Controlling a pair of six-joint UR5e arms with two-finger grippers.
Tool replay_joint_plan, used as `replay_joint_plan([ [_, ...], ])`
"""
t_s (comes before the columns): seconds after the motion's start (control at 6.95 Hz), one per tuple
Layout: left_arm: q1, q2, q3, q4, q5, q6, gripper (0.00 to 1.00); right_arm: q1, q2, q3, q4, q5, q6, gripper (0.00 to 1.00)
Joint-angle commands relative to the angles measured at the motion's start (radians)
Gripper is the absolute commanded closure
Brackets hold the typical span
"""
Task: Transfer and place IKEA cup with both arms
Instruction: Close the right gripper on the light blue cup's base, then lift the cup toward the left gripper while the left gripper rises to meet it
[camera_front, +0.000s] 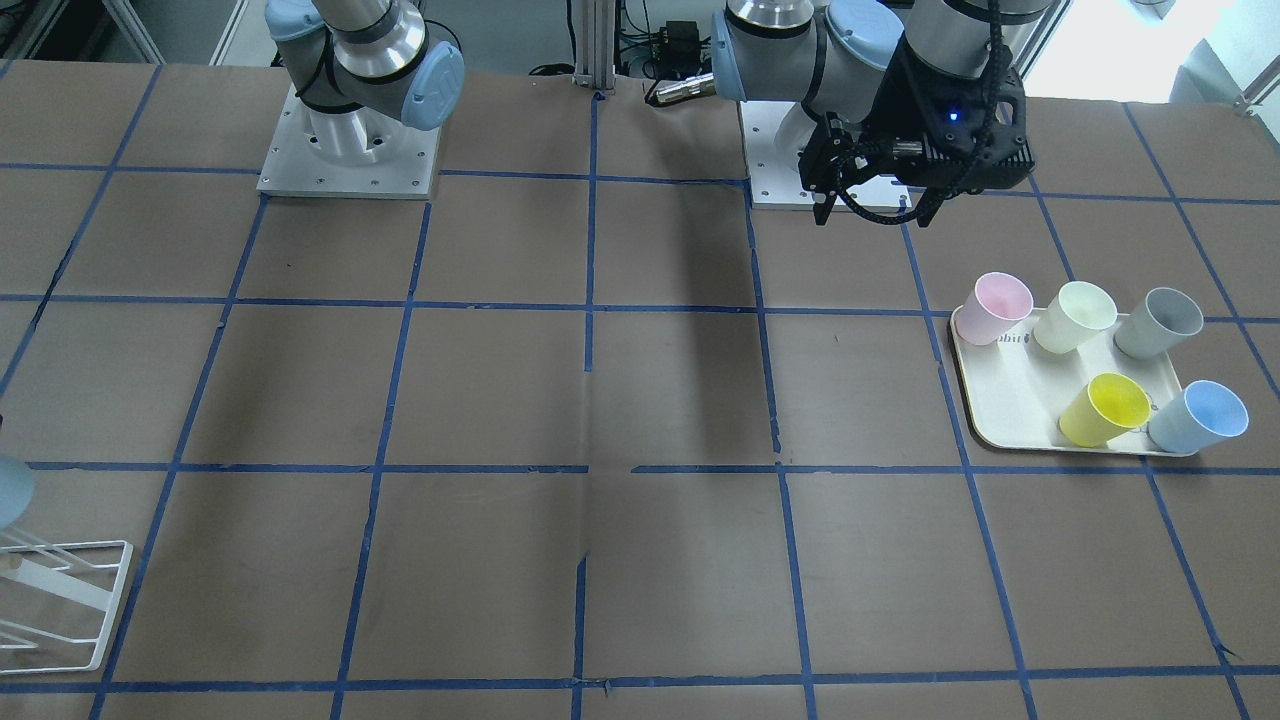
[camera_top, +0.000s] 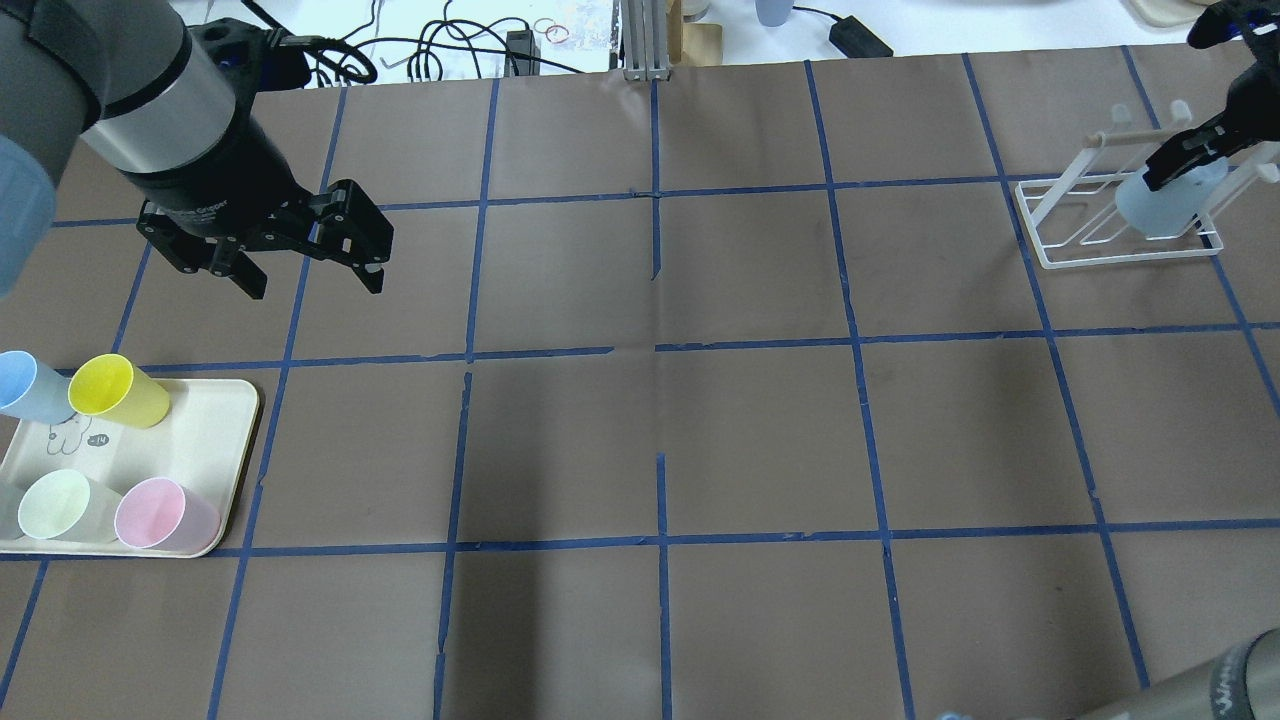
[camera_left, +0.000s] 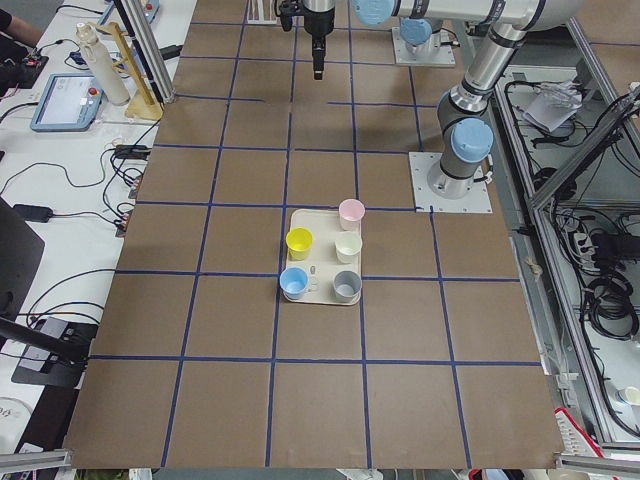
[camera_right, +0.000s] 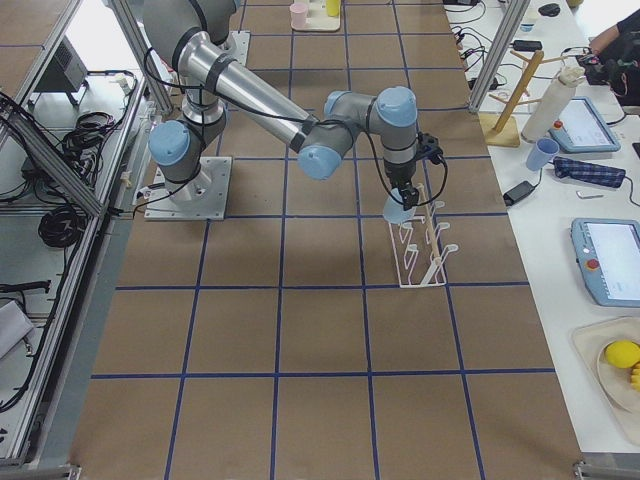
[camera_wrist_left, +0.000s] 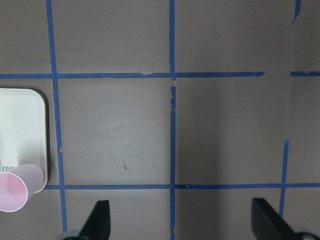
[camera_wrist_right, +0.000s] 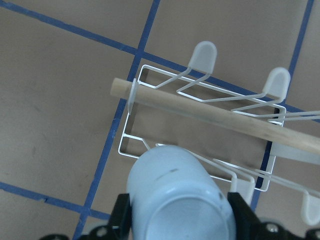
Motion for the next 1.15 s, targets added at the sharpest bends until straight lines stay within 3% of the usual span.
replay_joint_plan([
  [0.0,0.003,-0.004,0.0,0.0,-0.002,0.004,0.0,0.0,-0.097,-0.002,0.076,-0.016,-0.005,0.88],
  [0.14,0.006,-0.003,0.001,0.0,-0.007,0.005,0.0,0.002,-0.148,-0.002,0.118,-0.016,-0.005,0.88],
  [0.29,0.009,0.013,-0.002,-0.008,-0.072,0.004,0.0,0.014,-0.189,-0.001,0.185,-0.002,0.006,0.88],
  [0.43,0.02,0.033,-0.002,-0.014,-0.085,0.005,0.0,0.076,-0.209,0.001,0.263,0.012,0.042,0.94],
  [0.72,0.058,0.059,-0.009,-0.029,-0.206,0.048,0.0,0.272,-0.211,0.002,0.31,0.0,0.421,0.97],
  [1.01,0.164,0.062,-0.046,-0.093,-0.437,0.11,0.0,0.484,-0.216,0.001,0.346,0.009,0.762,0.97],
])
